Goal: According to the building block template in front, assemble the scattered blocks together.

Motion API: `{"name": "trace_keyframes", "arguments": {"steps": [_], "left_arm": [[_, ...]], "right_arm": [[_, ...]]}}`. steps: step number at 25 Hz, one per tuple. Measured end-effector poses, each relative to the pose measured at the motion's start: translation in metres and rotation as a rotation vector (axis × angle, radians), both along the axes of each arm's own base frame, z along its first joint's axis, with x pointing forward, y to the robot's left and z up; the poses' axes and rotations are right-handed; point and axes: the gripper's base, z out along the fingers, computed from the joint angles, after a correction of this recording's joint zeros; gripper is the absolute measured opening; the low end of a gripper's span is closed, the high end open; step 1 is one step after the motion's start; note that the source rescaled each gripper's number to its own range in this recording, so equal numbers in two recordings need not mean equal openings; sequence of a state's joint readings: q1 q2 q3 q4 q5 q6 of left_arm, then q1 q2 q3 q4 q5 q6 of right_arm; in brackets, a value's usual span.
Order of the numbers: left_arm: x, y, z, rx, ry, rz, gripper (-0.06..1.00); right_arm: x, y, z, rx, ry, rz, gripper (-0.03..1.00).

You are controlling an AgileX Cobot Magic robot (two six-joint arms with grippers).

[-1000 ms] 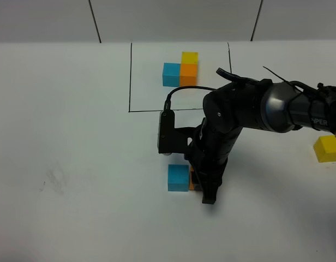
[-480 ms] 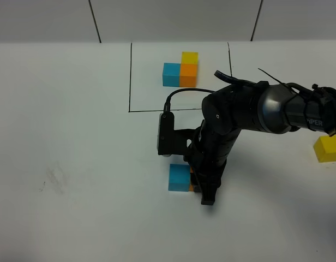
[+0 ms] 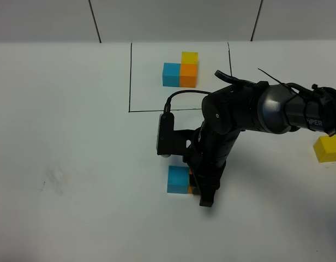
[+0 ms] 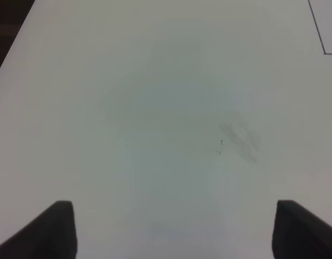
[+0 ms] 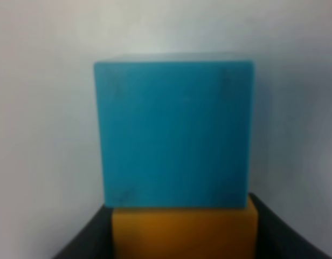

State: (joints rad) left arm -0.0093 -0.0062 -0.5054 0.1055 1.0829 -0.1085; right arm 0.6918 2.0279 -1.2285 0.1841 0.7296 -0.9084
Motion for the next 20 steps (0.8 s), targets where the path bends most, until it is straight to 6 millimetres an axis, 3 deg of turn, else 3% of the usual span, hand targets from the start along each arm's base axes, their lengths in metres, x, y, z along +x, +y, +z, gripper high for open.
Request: {"name": "trace_keyframes", "arguments": {"steps": [3, 5, 12, 15, 20], "left_arm": [[0.0, 0.0, 0.0, 0.0, 0.0, 0.0, 0.67], [0.0, 0.0, 0.0, 0.0, 0.0, 0.0, 0.67], [0.0, 0.0, 0.0, 0.0, 0.0, 0.0, 0.67], [0.0, 0.0, 0.0, 0.0, 0.0, 0.0, 0.67], [0.0, 0.0, 0.0, 0.0, 0.0, 0.0, 0.67]], "right_arm": [[0.0, 0.0, 0.0, 0.0, 0.001, 0.001, 0.22], [0.0, 0.0, 0.0, 0.0, 0.002, 0.001, 0.28], [0.001, -0.001, 0.003, -0.001, -0.004, -0.049, 0.84], [0.003, -0.008, 0.028, 0.012, -0.049, -0.16, 0.97], [0.013, -0.055, 0.099, 0.073, -0.154, -0.538, 0.98]]}}
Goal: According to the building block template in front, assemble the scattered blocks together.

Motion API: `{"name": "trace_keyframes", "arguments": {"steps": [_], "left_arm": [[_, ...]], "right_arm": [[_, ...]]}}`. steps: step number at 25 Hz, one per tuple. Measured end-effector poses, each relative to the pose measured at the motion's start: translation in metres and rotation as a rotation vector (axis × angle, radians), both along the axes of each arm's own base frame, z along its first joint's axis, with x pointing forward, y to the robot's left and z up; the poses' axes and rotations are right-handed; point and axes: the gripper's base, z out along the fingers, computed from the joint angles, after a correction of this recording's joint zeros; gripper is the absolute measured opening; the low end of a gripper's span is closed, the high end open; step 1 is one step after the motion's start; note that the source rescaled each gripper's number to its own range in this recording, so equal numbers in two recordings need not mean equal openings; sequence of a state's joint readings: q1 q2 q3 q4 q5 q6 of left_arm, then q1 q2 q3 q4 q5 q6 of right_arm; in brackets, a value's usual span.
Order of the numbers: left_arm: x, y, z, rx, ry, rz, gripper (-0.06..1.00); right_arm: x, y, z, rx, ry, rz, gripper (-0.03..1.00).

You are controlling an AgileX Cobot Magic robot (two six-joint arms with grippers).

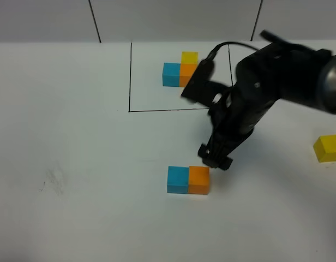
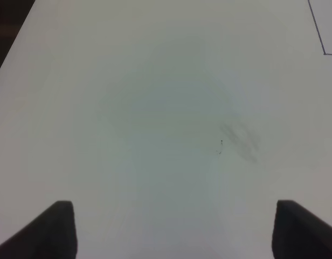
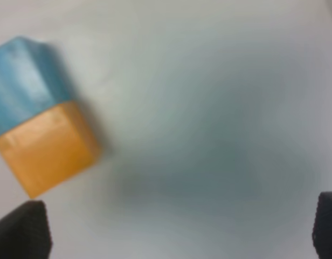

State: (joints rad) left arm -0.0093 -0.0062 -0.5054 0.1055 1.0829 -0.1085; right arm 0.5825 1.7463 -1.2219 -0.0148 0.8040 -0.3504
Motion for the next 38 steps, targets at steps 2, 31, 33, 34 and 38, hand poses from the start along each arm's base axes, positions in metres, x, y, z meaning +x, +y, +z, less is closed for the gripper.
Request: {"name": "trace_keyframes", "arguments": {"steps": [2, 31, 33, 34, 38], "left_arm": [[0.0, 0.0, 0.0, 0.0, 0.0, 0.0, 0.67], [0.0, 0.0, 0.0, 0.0, 0.0, 0.0, 0.67], [0.0, 0.0, 0.0, 0.0, 0.0, 0.0, 0.67], [0.0, 0.0, 0.0, 0.0, 0.0, 0.0, 0.67], [0.0, 0.0, 0.0, 0.0, 0.0, 0.0, 0.67]], "right_arm": [[0.0, -0.029, 0.024, 0.049, -0.036, -0.208, 0.97], [0.037, -0.191, -0.077, -0.046, 0.116, -0.848, 0.93], [0.038, -0.192, -0.081, -0.044, 0.113, -0.845, 0.93], [0.039, -0.192, -0.083, -0.041, 0.11, -0.843, 0.92], [0.041, -0.191, -0.09, -0.045, 0.119, -0.836, 0.84]]}}
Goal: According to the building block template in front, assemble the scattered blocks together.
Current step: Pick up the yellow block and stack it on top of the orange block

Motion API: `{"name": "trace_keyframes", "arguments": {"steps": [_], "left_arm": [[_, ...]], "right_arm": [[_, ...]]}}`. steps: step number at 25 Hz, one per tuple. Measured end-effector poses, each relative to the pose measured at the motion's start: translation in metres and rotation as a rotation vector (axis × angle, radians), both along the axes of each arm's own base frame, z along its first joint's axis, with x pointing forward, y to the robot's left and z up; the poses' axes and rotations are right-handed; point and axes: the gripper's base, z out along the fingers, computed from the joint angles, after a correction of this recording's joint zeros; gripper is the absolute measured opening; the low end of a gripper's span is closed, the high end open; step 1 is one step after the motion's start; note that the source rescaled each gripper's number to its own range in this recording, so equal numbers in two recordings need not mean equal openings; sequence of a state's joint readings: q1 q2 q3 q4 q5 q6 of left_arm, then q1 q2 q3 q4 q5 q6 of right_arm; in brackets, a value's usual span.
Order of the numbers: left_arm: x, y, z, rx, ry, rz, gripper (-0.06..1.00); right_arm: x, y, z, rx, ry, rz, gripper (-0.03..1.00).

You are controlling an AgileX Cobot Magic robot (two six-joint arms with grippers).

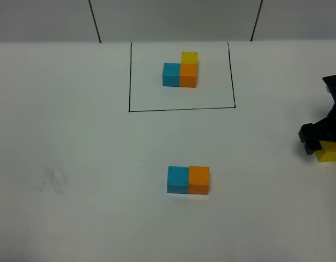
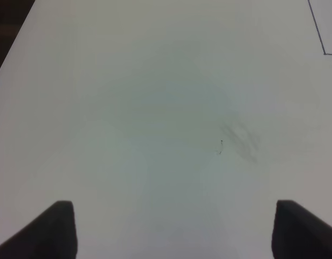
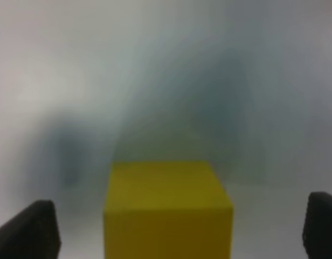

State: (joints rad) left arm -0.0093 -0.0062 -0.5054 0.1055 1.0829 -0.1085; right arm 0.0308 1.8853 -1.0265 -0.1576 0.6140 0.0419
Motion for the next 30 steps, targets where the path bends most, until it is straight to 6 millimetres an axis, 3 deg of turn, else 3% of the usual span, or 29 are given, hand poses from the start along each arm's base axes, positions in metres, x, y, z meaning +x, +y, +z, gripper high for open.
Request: {"name": "trace_keyframes", "arguments": {"steps": [5, 8, 9, 15, 21, 24, 30], "left_arm": [[0.0, 0.0, 0.0, -0.001, 0.0, 0.0, 0.67], [0.0, 0.0, 0.0, -0.001, 0.0, 0.0, 0.67], [0.0, 0.0, 0.0, -0.001, 0.0, 0.0, 0.67], [0.0, 0.0, 0.0, -0.001, 0.0, 0.0, 0.67], [0.0, 0.0, 0.0, -0.001, 0.0, 0.0, 0.67], [0.0, 0.0, 0.0, -0.001, 0.0, 0.0, 0.67], [0.0, 0.0, 0.0, -0.001, 0.0, 0.0, 0.67]], "right_arm": [[0.001, 0.001, -0.009, 0.012, 0.016, -0.006, 0.64], [0.001, 0.001, -0.009, 0.013, 0.011, 0.004, 0.28], [0.002, 0.001, -0.009, 0.014, 0.009, 0.003, 0.22], [0.001, 0.002, 0.005, 0.034, -0.027, -0.037, 0.22], [-0.003, 0.02, 0.04, 0.236, -0.119, -0.292, 0.22], [-0.005, 0.053, 0.043, 0.268, -0.114, -0.232, 0.22], [-0.005, 0.141, 0.049, 0.234, -0.104, -0.156, 0.22]]}}
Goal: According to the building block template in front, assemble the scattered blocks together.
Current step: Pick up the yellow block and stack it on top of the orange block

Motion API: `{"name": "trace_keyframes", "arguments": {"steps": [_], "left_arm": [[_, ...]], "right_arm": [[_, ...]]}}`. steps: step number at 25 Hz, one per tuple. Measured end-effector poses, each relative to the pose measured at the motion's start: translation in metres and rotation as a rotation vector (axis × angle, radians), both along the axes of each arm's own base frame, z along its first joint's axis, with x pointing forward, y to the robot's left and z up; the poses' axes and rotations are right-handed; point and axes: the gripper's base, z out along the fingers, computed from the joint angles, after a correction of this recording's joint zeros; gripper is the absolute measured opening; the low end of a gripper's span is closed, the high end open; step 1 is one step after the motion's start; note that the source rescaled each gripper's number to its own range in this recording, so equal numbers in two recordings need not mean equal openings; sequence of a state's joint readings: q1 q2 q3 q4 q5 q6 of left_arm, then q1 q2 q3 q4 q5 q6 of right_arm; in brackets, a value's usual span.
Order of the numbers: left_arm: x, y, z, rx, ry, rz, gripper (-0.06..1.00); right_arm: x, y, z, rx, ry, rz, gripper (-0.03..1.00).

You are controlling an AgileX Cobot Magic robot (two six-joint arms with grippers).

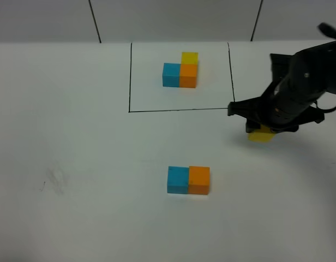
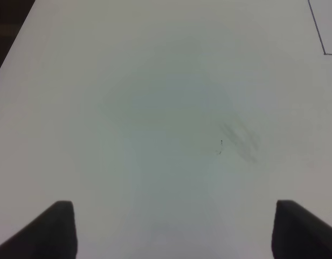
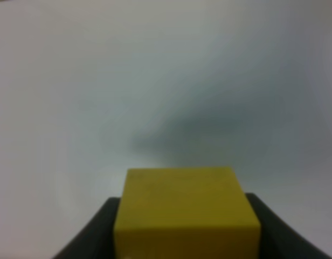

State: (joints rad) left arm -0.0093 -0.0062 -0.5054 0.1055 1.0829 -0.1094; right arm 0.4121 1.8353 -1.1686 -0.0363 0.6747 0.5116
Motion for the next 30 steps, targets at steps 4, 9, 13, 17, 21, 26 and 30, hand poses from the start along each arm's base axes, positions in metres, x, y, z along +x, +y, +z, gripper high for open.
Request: {"name": "trace_keyframes", "arguments": {"steps": [4, 9, 13, 17, 21, 26, 30], "left_arm": [[0.0, 0.0, 0.0, 0.0, 0.0, 0.0, 0.67], [0.0, 0.0, 0.0, -0.001, 0.0, 0.0, 0.67], [0.0, 0.0, 0.0, -0.001, 0.0, 0.001, 0.67], [0.0, 0.0, 0.0, -0.001, 0.0, 0.001, 0.67], [0.0, 0.0, 0.0, -0.001, 0.0, 0.001, 0.67], [0.0, 0.0, 0.0, -0.002, 0.0, 0.001, 0.67], [0.0, 0.0, 0.0, -0.002, 0.0, 0.001, 0.67]], "right_arm": [[-0.002, 0.045, 0.003, -0.089, 0.052, -0.066, 0.22], [0.0, 0.091, 0.011, -0.091, 0.049, -0.052, 0.22], [-0.004, 0.112, 0.001, -0.056, 0.085, -0.065, 0.22], [-0.015, 0.124, -0.01, -0.091, 0.117, -0.056, 0.22], [-0.025, 0.133, -0.01, -0.153, 0.083, -0.044, 0.22], [-0.025, 0.134, -0.01, -0.163, 0.06, -0.064, 0.22], [-0.025, 0.135, -0.017, -0.17, 0.078, -0.069, 0.22]]}}
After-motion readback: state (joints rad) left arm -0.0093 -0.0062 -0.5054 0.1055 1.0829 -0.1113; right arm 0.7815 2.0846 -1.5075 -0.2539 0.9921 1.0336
